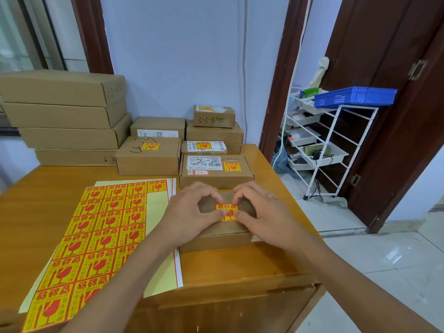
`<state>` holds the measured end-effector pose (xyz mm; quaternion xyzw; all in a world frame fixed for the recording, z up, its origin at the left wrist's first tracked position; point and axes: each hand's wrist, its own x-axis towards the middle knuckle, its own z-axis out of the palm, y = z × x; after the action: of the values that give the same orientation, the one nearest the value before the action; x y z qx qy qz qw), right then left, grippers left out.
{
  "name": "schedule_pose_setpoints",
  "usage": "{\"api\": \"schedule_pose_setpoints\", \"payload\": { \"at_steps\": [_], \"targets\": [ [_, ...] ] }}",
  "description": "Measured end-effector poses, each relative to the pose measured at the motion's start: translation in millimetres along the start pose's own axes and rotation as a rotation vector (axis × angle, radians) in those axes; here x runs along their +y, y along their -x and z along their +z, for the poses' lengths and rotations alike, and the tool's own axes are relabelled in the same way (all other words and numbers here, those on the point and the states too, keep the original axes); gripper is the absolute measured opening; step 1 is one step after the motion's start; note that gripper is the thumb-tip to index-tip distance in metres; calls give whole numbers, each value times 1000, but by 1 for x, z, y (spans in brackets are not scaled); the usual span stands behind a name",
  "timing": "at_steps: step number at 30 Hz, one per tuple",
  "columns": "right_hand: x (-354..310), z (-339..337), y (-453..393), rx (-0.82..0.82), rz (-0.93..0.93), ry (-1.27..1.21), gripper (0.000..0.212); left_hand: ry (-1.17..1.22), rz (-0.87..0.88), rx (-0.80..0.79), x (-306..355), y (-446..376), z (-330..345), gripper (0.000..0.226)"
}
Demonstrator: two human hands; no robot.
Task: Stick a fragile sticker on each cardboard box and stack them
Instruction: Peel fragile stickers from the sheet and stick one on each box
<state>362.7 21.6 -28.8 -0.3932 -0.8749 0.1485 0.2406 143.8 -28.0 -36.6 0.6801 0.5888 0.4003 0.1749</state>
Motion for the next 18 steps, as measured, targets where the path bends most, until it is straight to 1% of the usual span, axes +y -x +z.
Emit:
{"api": "schedule_pose_setpoints", "payload": {
  "at_steps": [3,7,11,13,15,16,18],
  "targets": [
    [1,0,0,0,1,-13,18,10,13,4,-2,0,0,25],
    [0,0,0,-9,-8,24,30,-7,19,-18,-2,-1,-1,44],
    [-3,-2,1,-22,15,20,28,-42,0,-37,3,1,-4,53],
    [-8,-6,1,-43,26,19,22,-126,-26,-37,11,3,-6,58],
    [-13,-13,3,-80,32,9,22,-311,-18,7,21,5,-11,63],
    [-14,-18,6,-95,29,11,29,-366,-9,37,27,6,-16,66],
    [-15,-30,15,-95,63,24,51,-327,-52,44,35,12,-31,74]
  ]
}}
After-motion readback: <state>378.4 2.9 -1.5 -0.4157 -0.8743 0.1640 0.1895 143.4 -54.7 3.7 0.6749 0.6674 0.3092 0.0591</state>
